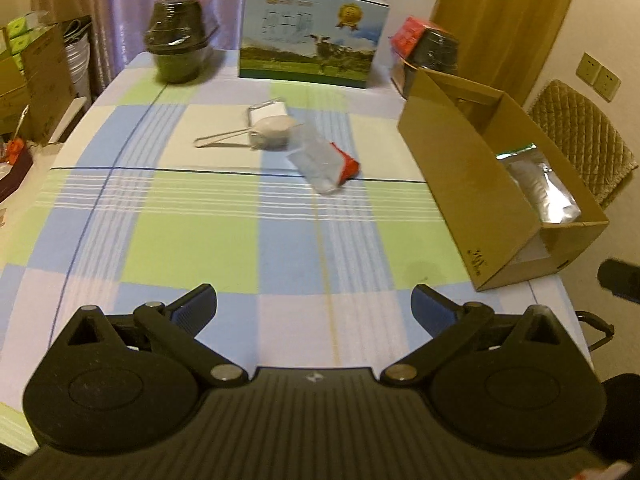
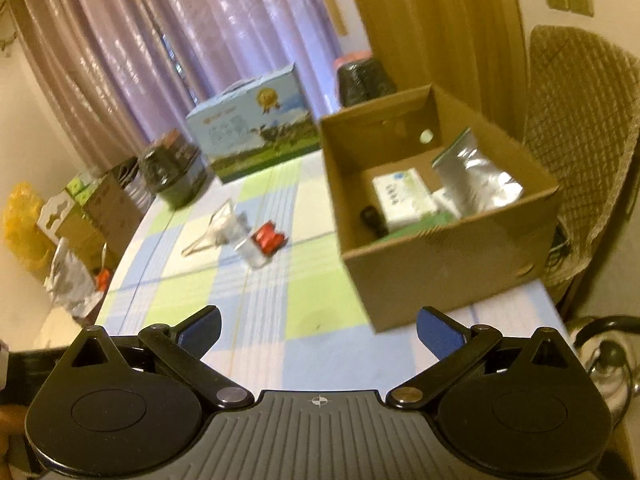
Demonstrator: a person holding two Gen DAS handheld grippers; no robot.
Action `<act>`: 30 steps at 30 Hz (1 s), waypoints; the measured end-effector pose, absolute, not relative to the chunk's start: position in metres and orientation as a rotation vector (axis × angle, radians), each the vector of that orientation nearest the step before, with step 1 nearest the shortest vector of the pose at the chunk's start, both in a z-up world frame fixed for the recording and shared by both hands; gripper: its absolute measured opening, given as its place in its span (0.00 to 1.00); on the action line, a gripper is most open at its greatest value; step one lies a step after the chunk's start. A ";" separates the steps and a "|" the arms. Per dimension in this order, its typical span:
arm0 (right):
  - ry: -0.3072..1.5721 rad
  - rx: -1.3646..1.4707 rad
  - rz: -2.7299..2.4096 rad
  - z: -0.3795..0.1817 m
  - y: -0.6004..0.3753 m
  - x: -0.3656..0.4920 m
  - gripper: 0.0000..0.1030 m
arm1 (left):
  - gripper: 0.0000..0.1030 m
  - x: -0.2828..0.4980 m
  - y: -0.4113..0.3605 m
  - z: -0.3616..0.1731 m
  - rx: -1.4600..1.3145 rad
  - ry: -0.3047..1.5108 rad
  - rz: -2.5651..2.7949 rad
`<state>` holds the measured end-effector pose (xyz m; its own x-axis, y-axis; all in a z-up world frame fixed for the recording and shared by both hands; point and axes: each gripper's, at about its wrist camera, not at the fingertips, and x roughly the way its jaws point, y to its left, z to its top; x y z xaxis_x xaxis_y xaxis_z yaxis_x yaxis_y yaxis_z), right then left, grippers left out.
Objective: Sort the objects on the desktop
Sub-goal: 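Move both open tools back over the clear container and red candy packet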
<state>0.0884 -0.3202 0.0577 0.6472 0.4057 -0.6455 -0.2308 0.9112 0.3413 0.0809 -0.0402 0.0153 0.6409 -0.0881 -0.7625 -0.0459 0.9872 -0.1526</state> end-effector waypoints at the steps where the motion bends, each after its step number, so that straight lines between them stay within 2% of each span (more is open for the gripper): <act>1: 0.796 0.229 0.373 0.056 -0.315 0.086 0.98 | 0.99 0.079 -0.037 0.015 -0.166 0.874 -0.016; 30: 0.791 0.084 0.487 0.037 -0.234 0.107 0.98 | 0.99 0.096 0.015 0.008 -0.139 0.881 0.032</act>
